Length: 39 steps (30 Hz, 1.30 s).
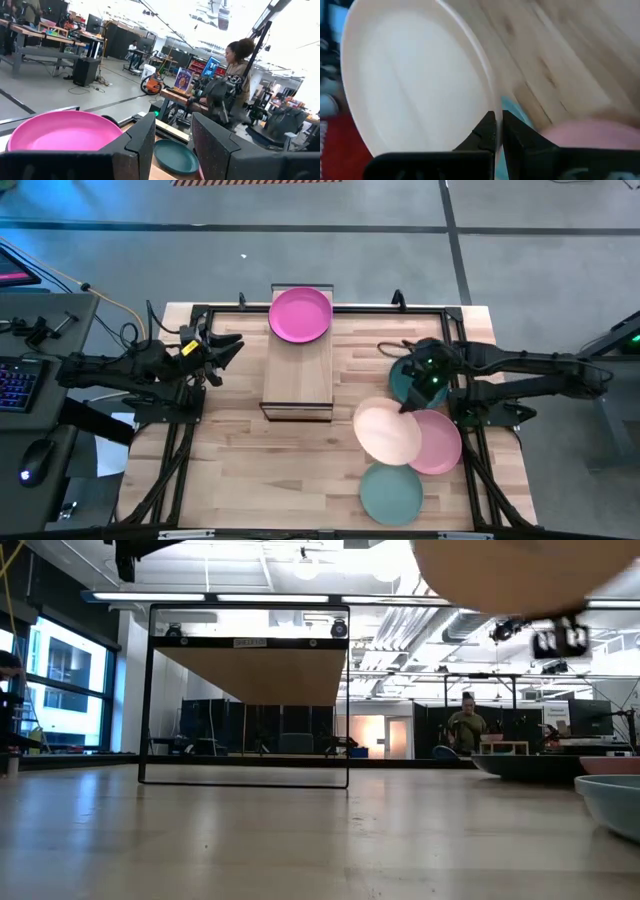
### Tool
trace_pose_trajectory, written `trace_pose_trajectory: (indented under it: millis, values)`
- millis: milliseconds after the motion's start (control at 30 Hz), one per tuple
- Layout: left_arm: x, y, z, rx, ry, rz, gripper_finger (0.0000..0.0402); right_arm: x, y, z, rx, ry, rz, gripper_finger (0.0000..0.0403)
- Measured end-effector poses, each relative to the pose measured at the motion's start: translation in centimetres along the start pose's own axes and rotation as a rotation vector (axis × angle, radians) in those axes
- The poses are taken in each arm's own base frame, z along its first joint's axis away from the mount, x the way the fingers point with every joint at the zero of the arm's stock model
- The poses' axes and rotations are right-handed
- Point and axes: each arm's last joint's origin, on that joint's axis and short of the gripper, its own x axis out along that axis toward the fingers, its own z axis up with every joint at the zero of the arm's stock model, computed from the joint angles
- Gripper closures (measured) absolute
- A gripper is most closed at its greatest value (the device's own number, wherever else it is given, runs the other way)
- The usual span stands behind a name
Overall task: Place and stack plates onto a shelf
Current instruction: Put the light orange plate on the shelf
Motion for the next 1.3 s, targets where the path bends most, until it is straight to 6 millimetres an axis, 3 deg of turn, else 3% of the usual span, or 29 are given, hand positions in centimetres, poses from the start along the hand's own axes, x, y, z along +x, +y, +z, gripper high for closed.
trace_pose_trajectory:
  millis: [200,433,533,700,900,1300]
  values:
    - [0.0,0.0,0.0,0.000,0.000,0.000,0.0284,-0.6,3.1,3.7,0.013,-0.305,-0.003,0.0403]
    - [0.0,-0.2,1.0,-0.029,-0.094,-0.024,0.0284,-0.5,7.5,10.9,-0.064,-0.515,-0.165,0.0403]
    - [-0.1,-0.3,1.4,-0.005,-0.129,-0.042,0.0284,0.4,7.8,13.8,-0.061,-0.519,-0.241,0.0403]
    - [-0.1,-0.4,1.5,0.004,-0.139,-0.047,0.0284,3.0,6.4,17.4,-0.015,-0.490,-0.327,0.0403]
    - [-0.1,-0.4,1.4,0.011,-0.129,-0.047,0.0284,6.3,4.5,18.3,0.070,-0.410,-0.376,0.0403]
    - [-0.1,-0.4,1.3,0.127,-0.125,-0.040,0.0284,7.4,5.0,17.4,0.180,-0.366,-0.343,0.0403]
